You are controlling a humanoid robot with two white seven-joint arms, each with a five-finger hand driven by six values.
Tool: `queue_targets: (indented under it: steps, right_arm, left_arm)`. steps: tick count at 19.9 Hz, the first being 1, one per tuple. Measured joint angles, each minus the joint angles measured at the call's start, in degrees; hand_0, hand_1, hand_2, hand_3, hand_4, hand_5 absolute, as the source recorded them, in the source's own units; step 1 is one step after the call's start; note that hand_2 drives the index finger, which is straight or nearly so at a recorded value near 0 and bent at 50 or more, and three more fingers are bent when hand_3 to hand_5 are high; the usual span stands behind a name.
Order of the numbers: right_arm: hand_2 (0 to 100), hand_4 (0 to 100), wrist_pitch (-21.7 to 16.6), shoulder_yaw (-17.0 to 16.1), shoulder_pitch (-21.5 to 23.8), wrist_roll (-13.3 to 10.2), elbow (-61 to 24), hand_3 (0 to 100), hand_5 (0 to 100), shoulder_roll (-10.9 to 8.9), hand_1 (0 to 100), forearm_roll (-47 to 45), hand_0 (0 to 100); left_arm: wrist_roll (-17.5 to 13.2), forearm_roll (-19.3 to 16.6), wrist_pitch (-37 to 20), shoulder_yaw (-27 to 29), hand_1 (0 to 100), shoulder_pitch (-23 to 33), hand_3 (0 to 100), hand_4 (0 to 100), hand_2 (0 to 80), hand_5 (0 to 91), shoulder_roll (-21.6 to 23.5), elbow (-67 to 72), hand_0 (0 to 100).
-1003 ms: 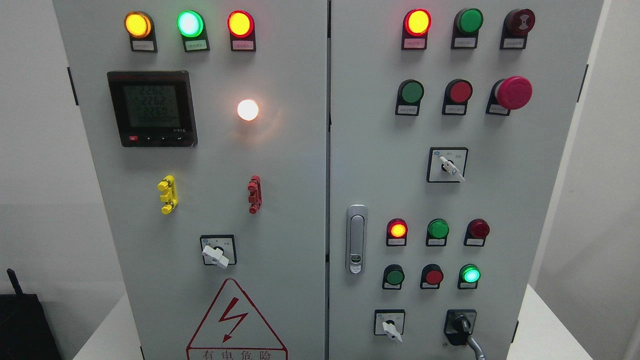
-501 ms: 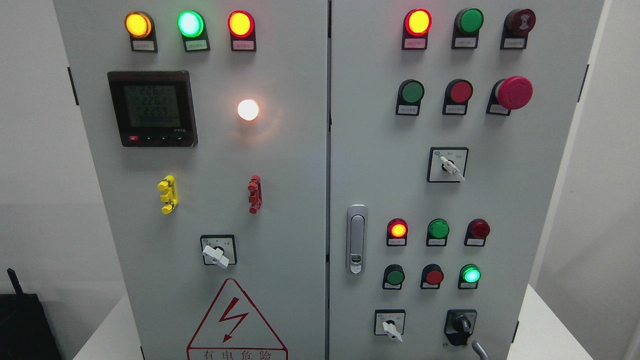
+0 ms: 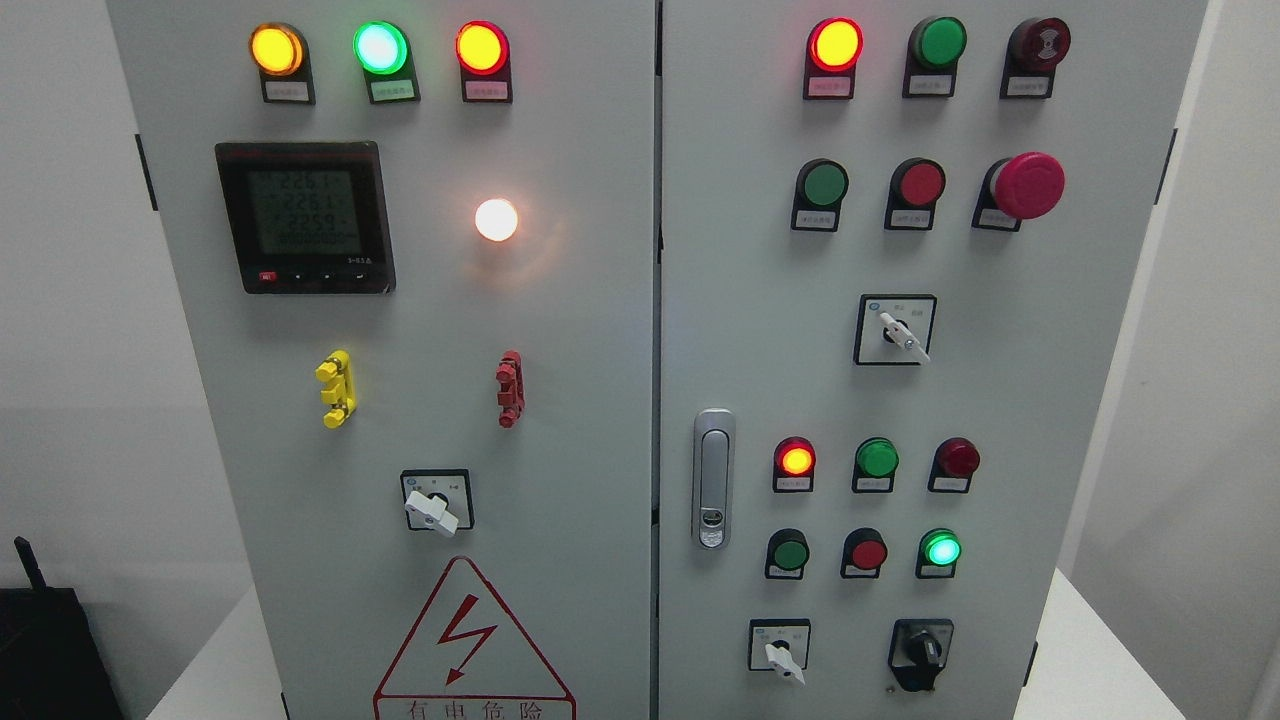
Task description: Trip black knob to open circuit
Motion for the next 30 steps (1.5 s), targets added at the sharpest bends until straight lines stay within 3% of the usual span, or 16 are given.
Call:
queue_targets:
  steps: [2,3,4,5,7,9,12,20,30]
  right_arm:
    - [3,76,-1.56,0.24,1.62,-0.01,-0.09,89,72,-0.01,74,-1.49,84]
    - [3,65,-2.49,0.44,2.49,-0.14,-0.13,79,56,-0.02,57,-2.36,77]
    - [4,47,-3.19,0.61,3.24,-0.28,-0.16,59,42,-0.02,38,-2.96,66]
    - [4,42,-3.91,0.99,3.89,-0.34,-0.19,54,39,-0.04,35,-3.25,61]
    - [2,25,-4.75,1.36,4.67,-0.30,-0.20,37,25,-0.14,21,-3.45,38]
    - [0,15,-5.19,1.50,5.28,-0.13,-0.21,26,12,-0.25,11,-3.83,22]
    - [0,7,-5.38,1.65,5.34,0.06,-0.21,20,0,-0.30,1,-5.32,12]
    - [0,0,-5.40,1.69,5.34,1.71,-0.21,12,0,-0.32,0,-5.65,6]
    - [0,0,-5.46,1.69,5.32,1.91,-0.25,6,0,-0.46,0,-7.15,5]
  left_arm:
    - [0.00,0.00,0.00,0.00,39,0.00,0,0,0.0,0.0,0.00,0.00,12]
    - [0.00,0.00,0.00,0.00,39,0.00,0,0,0.0,0.0,0.00,0.00,12]
    - [0.00,0.00,0.00,0.00,39,0.00,0,0,0.0,0.0,0.00,0.00,12]
    - [0.00,0.00,0.00,0.00,39,0.00,0,0,0.0,0.0,0.00,0.00,12]
    - [0.00,0.00,0.00,0.00,39,0.00,0,0,0.0,0.0,0.00,0.00,12]
    - [0.00,0.00,0.00,0.00,39,0.00,0,0,0.0,0.0,0.00,0.00,12]
    - [0.00,0.00,0.00,0.00,39,0.00,0,0,0.0,0.0,0.00,0.00,12]
    - [0.00,0.00,0.00,0.00,39,0.00,0,0,0.0,0.0,0.00,0.00,12]
    - [0.00,0.00,0.00,0.00,39,0.00,0,0,0.0,0.0,0.00,0.00,12]
